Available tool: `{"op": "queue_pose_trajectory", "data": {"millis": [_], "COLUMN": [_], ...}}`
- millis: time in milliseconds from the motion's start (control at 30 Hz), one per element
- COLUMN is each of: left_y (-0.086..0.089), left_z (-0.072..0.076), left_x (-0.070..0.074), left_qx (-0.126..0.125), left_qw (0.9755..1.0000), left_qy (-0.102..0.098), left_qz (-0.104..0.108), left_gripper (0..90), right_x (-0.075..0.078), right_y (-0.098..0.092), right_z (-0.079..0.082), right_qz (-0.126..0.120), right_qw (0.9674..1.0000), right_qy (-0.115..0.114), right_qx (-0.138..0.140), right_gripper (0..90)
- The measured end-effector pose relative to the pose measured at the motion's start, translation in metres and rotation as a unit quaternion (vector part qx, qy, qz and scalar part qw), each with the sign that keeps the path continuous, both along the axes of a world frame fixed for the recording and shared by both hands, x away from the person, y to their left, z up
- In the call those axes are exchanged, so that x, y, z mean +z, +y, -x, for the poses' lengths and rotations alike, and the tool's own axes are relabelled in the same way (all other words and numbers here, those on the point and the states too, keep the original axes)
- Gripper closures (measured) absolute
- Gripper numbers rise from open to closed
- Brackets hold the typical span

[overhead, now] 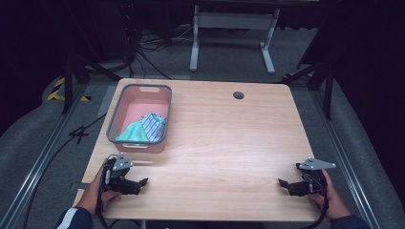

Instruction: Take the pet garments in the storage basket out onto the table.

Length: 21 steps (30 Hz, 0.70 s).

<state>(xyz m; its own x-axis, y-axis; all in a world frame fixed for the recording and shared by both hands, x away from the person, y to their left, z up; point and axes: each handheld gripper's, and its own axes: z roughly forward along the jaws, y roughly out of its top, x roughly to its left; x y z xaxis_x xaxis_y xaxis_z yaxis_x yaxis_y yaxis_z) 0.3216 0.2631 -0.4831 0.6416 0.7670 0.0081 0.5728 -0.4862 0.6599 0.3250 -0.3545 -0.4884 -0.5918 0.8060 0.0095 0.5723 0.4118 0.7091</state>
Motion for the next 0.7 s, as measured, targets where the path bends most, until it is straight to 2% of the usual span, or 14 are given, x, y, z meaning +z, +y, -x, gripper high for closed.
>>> {"op": "queue_pose_trajectory", "data": {"millis": [133, 200, 300, 367, 400, 500, 567, 600, 633, 700], "left_y": [0.000, -0.001, -0.001, -0.001, -0.002, -0.002, 0.002, 0.002, 0.000, 0.001], "left_z": [0.000, 0.001, 0.001, -0.001, -0.001, -0.001, 0.004, 0.006, 0.009, 0.008], "left_x": [0.000, -0.001, 0.000, 0.000, 0.000, 0.000, 0.000, 0.000, 0.001, 0.002], "left_qx": [0.000, 0.003, 0.002, -0.007, -0.003, -0.010, -0.034, -0.044, -0.037, -0.027], "left_qw": [1.0000, 0.9999, 1.0000, 1.0000, 1.0000, 0.9999, 0.9993, 0.9988, 0.9990, 0.9991], "left_qy": [-0.001, 0.004, 0.006, -0.002, 0.003, 0.005, -0.004, -0.010, -0.023, -0.034], "left_qz": [0.000, 0.010, 0.007, 0.000, 0.006, 0.004, 0.012, 0.018, 0.013, -0.001], "left_gripper": [0.0, 0.4, 0.3, 0.2, 0.2, 0.4, 3.5, 9.4, 13.4, 13.5], "right_x": [0.000, 0.000, 0.000, 0.000, 0.000, 0.000, 0.000, 0.000, 0.000, 0.000], "right_y": [0.000, 0.000, 0.000, 0.000, 0.000, 0.000, 0.001, 0.001, 0.001, 0.001], "right_z": [-0.001, -0.001, -0.001, -0.001, -0.001, -0.001, -0.002, -0.003, -0.004, -0.005], "right_qz": [-0.001, -0.001, -0.001, -0.001, 0.000, 0.000, -0.001, -0.001, 0.001, 0.001], "right_qw": [1.0000, 1.0000, 1.0000, 1.0000, 1.0000, 1.0000, 1.0000, 1.0000, 1.0000, 1.0000], "right_qy": [-0.001, 0.000, 0.000, 0.000, 0.000, 0.000, 0.000, 0.000, -0.002, -0.001], "right_qx": [0.001, 0.001, 0.001, 0.001, 0.001, 0.001, 0.000, 0.001, 0.002, 0.003], "right_gripper": [0.2, 0.2, 0.2, 0.2, 0.2, 0.2, 0.2, 0.2, 0.2, 0.2]}}
